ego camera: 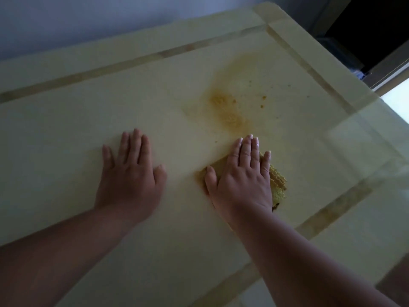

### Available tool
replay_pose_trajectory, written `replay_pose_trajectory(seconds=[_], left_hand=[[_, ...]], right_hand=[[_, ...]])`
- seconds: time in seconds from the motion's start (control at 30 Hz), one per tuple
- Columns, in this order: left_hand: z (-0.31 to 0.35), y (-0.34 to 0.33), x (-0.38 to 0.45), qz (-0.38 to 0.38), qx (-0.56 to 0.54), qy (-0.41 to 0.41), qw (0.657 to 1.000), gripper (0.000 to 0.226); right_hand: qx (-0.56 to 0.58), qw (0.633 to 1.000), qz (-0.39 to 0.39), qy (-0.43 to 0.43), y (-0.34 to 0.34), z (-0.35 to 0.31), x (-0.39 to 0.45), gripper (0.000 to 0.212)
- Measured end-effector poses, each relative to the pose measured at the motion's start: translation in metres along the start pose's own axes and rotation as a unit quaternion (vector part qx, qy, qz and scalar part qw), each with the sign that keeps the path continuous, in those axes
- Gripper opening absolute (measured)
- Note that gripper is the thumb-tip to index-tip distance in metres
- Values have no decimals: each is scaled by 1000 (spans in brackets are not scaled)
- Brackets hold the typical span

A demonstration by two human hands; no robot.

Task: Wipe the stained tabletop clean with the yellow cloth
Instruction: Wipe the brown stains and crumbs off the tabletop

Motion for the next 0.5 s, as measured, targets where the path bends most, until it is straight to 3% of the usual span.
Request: replay_pose_trajectory(seconds=[0.4,0.5], left_hand=[[-3,8,10,-26,-52,-36,998,87],[-22,32,54,14,-107,-49,993,73]], right_hand=[[-14,1000,19,-7,21,-56,98,103],[-26,1000,14,-1,21,-62,110,105]])
Point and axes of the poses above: each hand's wrist, its own x-axis towards the middle knuckle, its own y-axis out of the back of the hand, z = x × y, the point moved 10 cm from there along x, towards the middle knuckle, and after that the axes turned 3 degrees about -x, right-handed, at the moved point
